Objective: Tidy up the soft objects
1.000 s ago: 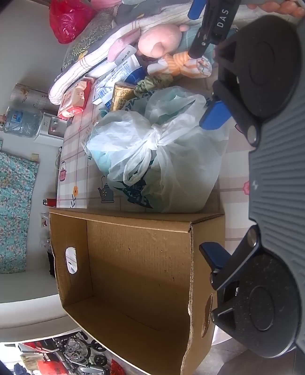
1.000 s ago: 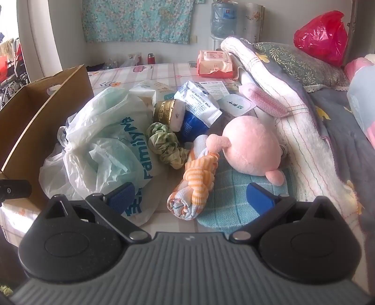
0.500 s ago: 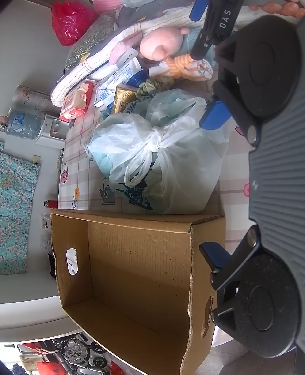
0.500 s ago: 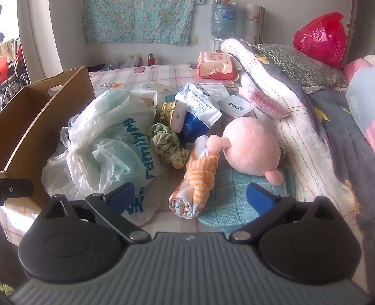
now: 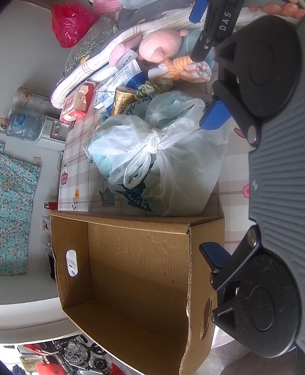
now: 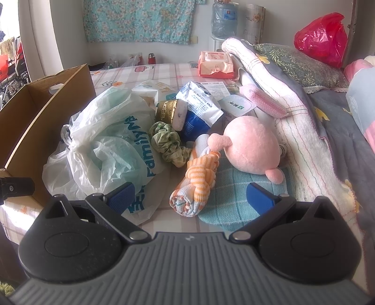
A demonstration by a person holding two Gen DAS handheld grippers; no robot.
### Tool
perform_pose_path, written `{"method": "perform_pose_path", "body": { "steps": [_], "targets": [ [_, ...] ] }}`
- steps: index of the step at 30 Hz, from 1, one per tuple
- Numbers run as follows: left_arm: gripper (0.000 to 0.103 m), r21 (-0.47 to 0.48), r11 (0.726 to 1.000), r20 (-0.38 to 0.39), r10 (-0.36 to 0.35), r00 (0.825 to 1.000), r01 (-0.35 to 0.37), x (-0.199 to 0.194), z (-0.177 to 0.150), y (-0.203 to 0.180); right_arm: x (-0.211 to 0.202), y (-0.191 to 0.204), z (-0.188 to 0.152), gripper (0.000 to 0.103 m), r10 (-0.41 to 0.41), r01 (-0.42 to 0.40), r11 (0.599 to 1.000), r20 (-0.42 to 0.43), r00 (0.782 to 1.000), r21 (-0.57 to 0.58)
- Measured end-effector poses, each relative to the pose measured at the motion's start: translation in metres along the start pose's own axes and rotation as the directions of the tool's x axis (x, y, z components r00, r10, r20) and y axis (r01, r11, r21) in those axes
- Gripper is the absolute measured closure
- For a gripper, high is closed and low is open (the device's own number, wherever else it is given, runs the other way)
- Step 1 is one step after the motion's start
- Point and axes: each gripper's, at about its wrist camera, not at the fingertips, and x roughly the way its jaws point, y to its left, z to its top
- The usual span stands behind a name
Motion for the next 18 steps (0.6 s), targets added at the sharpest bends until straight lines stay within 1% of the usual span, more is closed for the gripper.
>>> {"method": "perform_pose_path", "body": {
  "steps": [18],
  "targets": [
    [0.001,-0.001,1.000,-0.001,-0.002,1.000,0.002,0.0014,-0.0004,0.0009,0.0001,0.0004,-0.0005,0.001,0.000,0.000,1.000,0.001,1.000,0.000]
  ]
}}
